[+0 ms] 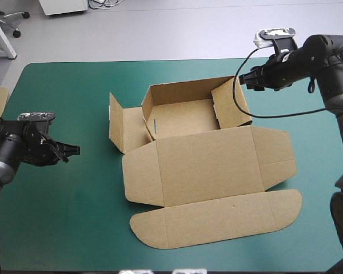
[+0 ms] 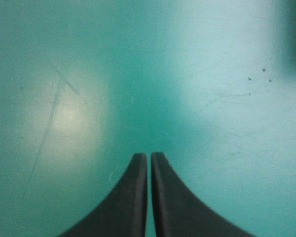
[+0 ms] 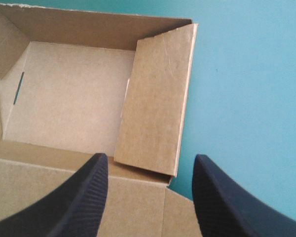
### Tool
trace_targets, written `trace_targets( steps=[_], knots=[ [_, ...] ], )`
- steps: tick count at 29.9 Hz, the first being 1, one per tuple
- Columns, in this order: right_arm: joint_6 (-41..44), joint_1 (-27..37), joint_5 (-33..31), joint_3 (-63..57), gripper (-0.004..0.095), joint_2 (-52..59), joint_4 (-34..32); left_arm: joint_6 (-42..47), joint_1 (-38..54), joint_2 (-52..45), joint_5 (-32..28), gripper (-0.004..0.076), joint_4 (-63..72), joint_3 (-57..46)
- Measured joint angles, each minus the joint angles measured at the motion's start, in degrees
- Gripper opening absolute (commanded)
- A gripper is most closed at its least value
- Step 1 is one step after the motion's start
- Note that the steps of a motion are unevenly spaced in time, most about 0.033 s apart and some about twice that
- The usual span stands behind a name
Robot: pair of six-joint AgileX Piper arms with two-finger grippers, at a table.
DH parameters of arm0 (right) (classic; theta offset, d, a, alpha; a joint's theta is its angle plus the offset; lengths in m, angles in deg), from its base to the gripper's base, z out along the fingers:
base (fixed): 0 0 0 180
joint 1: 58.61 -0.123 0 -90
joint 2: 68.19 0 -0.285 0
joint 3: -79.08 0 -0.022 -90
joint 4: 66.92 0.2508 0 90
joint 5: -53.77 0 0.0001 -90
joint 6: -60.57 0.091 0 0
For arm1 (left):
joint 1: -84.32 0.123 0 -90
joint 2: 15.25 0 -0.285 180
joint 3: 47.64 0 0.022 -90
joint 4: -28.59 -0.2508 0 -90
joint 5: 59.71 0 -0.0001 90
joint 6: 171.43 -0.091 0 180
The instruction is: Fold the box
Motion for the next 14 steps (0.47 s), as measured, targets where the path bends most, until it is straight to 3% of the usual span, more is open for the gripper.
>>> trace_targets(
  steps=[4,10,14],
  knots=[
    [-0.06,-0.68,2.05,-8.87,0.0499,6.22,-1.10,0.00,0.00,0.00,0.00,0.0016,0.00,0.00],
    [-0.41,-5.28,17.97,-23.88,0.0504,15.70,-4.41,0.00,0.00,0.00,0.00,0.0015,0.00,0.00],
    [-0.04,-7.43,22.96,-28.97,0.0681,15.93,-7.39,0.00,0.00,0.00,0.02,0.0016,0.00,0.00]
  ],
)
